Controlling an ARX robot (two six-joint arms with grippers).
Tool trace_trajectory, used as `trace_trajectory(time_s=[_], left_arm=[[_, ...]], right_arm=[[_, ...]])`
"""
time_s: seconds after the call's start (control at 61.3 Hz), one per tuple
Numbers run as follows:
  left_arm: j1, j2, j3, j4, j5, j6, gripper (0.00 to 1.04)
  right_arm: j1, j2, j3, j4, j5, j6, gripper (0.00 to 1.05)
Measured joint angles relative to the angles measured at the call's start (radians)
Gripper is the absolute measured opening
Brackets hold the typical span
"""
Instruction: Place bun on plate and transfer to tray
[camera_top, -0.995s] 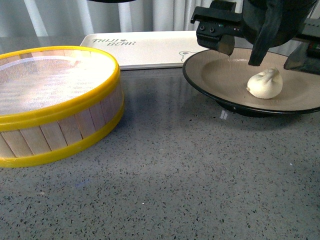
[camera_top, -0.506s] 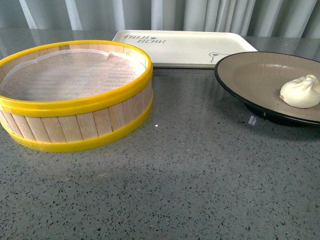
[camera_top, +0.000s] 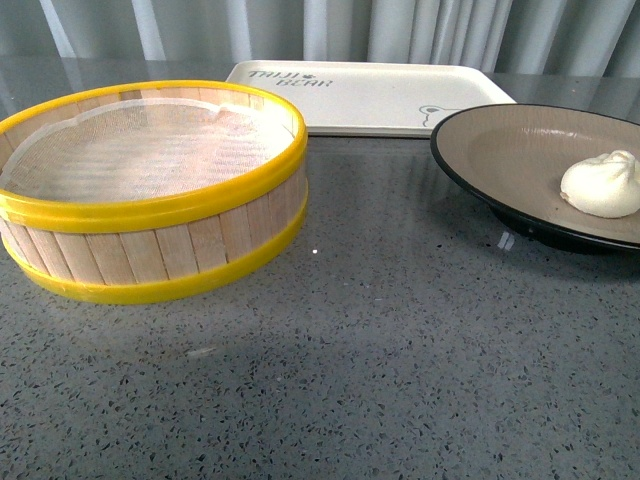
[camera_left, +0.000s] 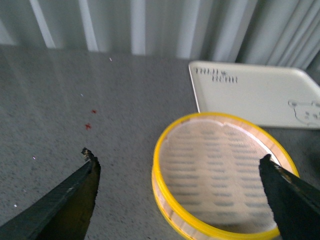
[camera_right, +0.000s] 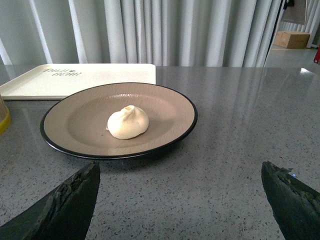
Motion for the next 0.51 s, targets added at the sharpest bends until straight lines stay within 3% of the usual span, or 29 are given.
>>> trace_trajectory(time_s=[0.082,0.179,0.261,0.424,0.506], left_arm=[[0.048,-0.173,-0.19,0.143,0.026,0.019,0.74],[0.051,-0.392,-0.398,0.134,0.046,0.033,0.49],[0.051,-0.493,-0.465,0.067,0.043,0.037,0.34],[0.052,-0.584,-0.531,0.077,0.043,0.037,0.04],[0.052,-0.598,-0.564,0.082,0.043,0.043,0.04]], right_arm=[[0.0,0.0,0.0,0.0,0.0,0.0,0.96],[0.0,0.0,0.0,0.0,0.0,0.0,0.96],[0.0,0.0,0.0,0.0,0.0,0.0,0.96],[0.0,0.0,0.0,0.0,0.0,0.0,0.96],[0.0,0.0,0.0,0.0,0.0,0.0,0.96]])
